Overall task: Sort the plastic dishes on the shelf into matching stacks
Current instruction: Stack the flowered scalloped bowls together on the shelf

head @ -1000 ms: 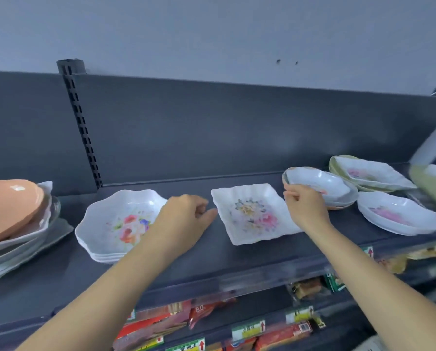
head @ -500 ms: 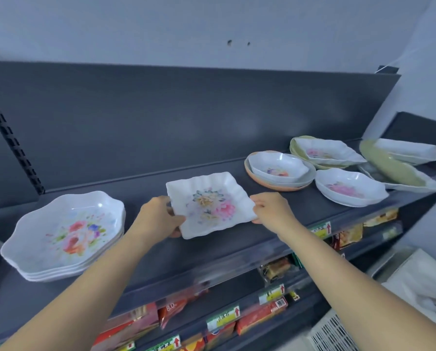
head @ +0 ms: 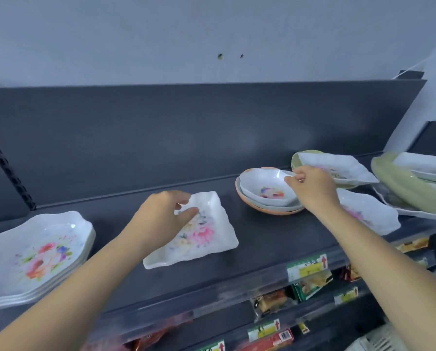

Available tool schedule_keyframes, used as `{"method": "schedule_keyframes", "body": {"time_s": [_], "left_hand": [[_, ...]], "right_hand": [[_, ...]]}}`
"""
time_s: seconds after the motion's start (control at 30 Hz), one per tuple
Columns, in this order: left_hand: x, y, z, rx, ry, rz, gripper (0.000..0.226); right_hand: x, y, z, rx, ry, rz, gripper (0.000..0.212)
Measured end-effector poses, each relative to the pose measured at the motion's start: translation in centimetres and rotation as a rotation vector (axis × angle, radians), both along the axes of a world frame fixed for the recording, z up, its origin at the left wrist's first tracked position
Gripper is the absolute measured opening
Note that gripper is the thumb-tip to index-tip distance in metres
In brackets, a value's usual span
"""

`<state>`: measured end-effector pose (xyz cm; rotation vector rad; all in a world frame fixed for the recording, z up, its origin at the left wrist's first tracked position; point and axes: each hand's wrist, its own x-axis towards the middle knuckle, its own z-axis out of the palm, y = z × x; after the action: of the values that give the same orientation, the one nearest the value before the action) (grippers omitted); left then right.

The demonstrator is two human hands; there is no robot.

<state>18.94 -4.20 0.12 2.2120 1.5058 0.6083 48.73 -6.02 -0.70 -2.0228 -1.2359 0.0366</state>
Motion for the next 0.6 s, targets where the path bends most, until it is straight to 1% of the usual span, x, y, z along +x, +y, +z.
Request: {"method": "schedule_keyframes", "body": {"time_s": [0.07, 0.13, 0.17, 0.2, 0.23, 0.27, 0.33, 0.4, 0.47, 0.53, 0.6], "left_hand": [[2.7, 0.5, 0.5, -0.015, -0.055, -0.018, 0.030], [5.7, 1.1, 0.8, -0.013, -0.099, -0.036, 0.018], [7.1, 1.6, 0.6, -0.015, -0.117, -0.040, 0.017], [8.5, 2.3, 0.3, -0.026, -0.134, -0.040, 0.019], [9.8, 3.0, 0.0, -0.047, -0.150, -0.031, 0.027], [11.0, 3.8, -0.4, -0.073, -0.167, -0.018, 0.032], [13.0, 5.5, -1.3, -0.109, -0.188, 0.006, 0.030], [14.7, 7.0, -2.0, -0.129, -0.176, 0.048, 0.041], [15.8, 8.3, -2.6, -0.142, -0.135, 0.103, 0.047], [16.6, 9.3, -3.1, -0.155, -0.075, 0.129, 0.048], [17.2, 10.0, -3.5, -0.159, -0.036, 0.132, 0.044]], "right_hand": [[2.5, 0.8, 0.1, -0.031, -0.010, 0.002, 0.018], [4.6, 1.6, 0.1, -0.079, -0.013, 0.006, 0.034], [5.4, 2.0, 0.1, -0.103, -0.026, 0.017, 0.043], [6.1, 2.4, 0.2, -0.128, -0.029, 0.029, 0.048], [6.6, 2.7, 0.2, -0.160, -0.029, 0.045, 0.051], [7.1, 3.0, 0.2, -0.192, -0.023, 0.062, 0.051], [8.2, 3.9, -0.3, -0.250, 0.015, 0.097, 0.047], [9.0, 4.7, -0.7, -0.310, 0.056, 0.123, 0.036], [9.3, 5.5, -0.8, -0.347, 0.092, 0.142, 0.027], [9.5, 6.2, -0.8, -0.374, 0.094, 0.166, 0.027], [9.6, 6.9, -0.8, -0.399, 0.080, 0.177, 0.034]]}}
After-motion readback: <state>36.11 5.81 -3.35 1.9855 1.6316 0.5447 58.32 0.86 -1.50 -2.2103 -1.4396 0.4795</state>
